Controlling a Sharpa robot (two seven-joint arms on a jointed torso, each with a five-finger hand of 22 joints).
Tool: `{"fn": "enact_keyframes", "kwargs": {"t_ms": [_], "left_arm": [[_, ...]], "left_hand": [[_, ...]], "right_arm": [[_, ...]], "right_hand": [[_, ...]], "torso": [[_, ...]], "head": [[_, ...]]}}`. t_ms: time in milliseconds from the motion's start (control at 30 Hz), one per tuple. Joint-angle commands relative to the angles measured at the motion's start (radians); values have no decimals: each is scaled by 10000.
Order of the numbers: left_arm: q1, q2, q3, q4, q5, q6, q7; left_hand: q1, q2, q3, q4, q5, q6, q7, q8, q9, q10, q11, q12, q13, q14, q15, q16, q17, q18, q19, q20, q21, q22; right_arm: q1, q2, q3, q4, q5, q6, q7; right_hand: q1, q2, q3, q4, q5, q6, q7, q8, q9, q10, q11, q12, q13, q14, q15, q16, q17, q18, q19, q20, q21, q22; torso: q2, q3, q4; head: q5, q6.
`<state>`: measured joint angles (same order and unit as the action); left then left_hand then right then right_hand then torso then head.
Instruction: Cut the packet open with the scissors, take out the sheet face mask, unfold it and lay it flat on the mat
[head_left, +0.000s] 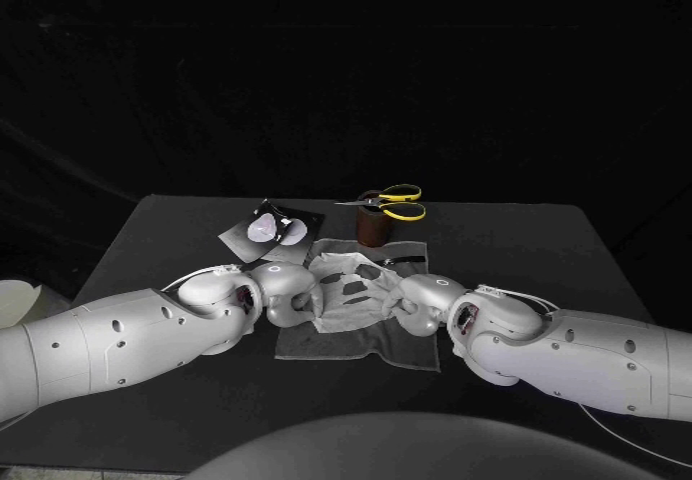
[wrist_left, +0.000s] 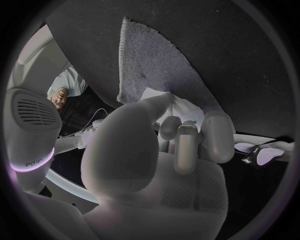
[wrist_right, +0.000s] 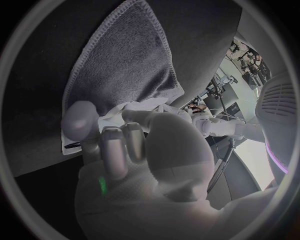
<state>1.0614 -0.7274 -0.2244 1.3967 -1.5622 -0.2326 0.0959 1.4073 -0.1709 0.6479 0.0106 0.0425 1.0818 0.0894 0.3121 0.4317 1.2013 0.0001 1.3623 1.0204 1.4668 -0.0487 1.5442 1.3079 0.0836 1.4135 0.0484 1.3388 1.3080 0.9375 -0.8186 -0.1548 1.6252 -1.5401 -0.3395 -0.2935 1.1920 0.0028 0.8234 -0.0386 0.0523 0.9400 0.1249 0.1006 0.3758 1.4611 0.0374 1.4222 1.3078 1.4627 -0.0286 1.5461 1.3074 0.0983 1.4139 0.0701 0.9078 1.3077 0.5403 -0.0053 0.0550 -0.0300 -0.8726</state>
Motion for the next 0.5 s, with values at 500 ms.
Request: {"fn": "enact_keyframes", "kwargs": {"t_ms": [500], "left_arm": [[-31, -401, -22, 273, 770, -772, 1057]], "left_hand": [[-211, 57, 265, 36, 61, 70, -39, 170, 151, 169, -10, 122, 228, 794, -81, 68, 2072, -203, 90, -38, 100, 945]], "right_arm": [[-108, -26, -99, -170, 45, 694, -539]], "right_hand": [[-80, -13, 35, -24, -39, 33, 68, -27, -17, 462, 57, -34, 1508, 989, -7, 13, 2306, 75, -33, -5, -33, 1199]], "torso": [[-1, -4, 11]], "head": [[-15, 0]]}}
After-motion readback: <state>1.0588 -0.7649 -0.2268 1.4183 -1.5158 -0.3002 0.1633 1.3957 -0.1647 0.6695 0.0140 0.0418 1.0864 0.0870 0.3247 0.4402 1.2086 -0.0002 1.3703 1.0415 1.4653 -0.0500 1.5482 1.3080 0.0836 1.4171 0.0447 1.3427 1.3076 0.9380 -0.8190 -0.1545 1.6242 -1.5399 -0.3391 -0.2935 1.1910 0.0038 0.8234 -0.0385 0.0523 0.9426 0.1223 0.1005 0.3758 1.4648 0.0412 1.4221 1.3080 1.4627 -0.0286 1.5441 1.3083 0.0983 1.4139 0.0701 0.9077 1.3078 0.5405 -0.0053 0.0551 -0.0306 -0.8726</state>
